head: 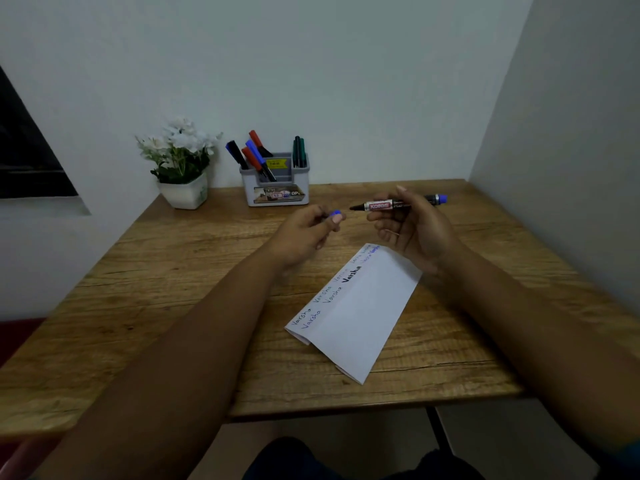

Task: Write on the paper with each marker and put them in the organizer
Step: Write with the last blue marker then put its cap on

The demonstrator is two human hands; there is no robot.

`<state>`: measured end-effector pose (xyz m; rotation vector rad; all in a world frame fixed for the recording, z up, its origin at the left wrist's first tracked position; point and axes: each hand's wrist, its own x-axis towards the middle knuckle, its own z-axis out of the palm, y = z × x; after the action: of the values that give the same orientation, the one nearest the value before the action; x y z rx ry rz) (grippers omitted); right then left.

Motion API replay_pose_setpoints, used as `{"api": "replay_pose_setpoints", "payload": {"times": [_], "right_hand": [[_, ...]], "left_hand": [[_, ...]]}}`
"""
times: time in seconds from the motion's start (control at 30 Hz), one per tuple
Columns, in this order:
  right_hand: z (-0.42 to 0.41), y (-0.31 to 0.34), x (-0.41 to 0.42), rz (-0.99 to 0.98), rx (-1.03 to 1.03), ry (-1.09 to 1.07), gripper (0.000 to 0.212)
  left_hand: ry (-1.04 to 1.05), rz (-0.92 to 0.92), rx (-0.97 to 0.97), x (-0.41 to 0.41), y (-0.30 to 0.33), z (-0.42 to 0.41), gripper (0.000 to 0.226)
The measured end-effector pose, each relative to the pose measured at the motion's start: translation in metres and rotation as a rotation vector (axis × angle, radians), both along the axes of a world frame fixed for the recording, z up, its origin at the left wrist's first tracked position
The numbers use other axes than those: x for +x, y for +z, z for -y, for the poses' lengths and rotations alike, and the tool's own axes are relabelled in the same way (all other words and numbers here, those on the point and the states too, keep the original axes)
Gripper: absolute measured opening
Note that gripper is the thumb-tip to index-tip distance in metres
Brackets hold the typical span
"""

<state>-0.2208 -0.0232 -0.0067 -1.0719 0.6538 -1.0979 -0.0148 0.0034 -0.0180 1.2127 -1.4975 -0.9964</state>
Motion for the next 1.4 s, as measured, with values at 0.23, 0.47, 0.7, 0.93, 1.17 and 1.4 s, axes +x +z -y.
{"api": "replay_pose_setpoints", "payload": {"times": [0.23, 0.47, 0.7, 0.93, 1.17, 1.4], "right_hand": [[-0.001, -0.005, 0.003, -0.086, -0.052, 0.015, 0.032], [-0.009, -0.008, 0.002, -0.232, -0.119, -0.030, 0.027], [-0.014, -0.009, 0.006, -0.249, -0.206, -0.022, 0.034], [-0.015, -0.011, 0.010, -0.218, -0.228, -0.007, 0.028], [-0.012, -0.011, 0.010, -0.243, -0.260, 0.024, 0.026], [-0.010, -0.011, 0.010, -0.379, -0.328, -0.218, 0.033]], "left_hand": [[-0.035, -0.038, -0.027, -0.003, 0.002, -0.005, 0.017], [-0.043, -0.092, -0.034, -0.008, 0.002, -0.008, 0.016], [0.033, -0.022, -0.130, -0.010, 0.006, -0.009, 0.018], [0.008, 0.016, -0.151, -0.007, 0.009, -0.009, 0.022], [-0.014, 0.083, -0.166, -0.003, 0.008, -0.007, 0.012], [0.011, 0.094, -0.128, 0.000, 0.006, -0.001, 0.014]]}}
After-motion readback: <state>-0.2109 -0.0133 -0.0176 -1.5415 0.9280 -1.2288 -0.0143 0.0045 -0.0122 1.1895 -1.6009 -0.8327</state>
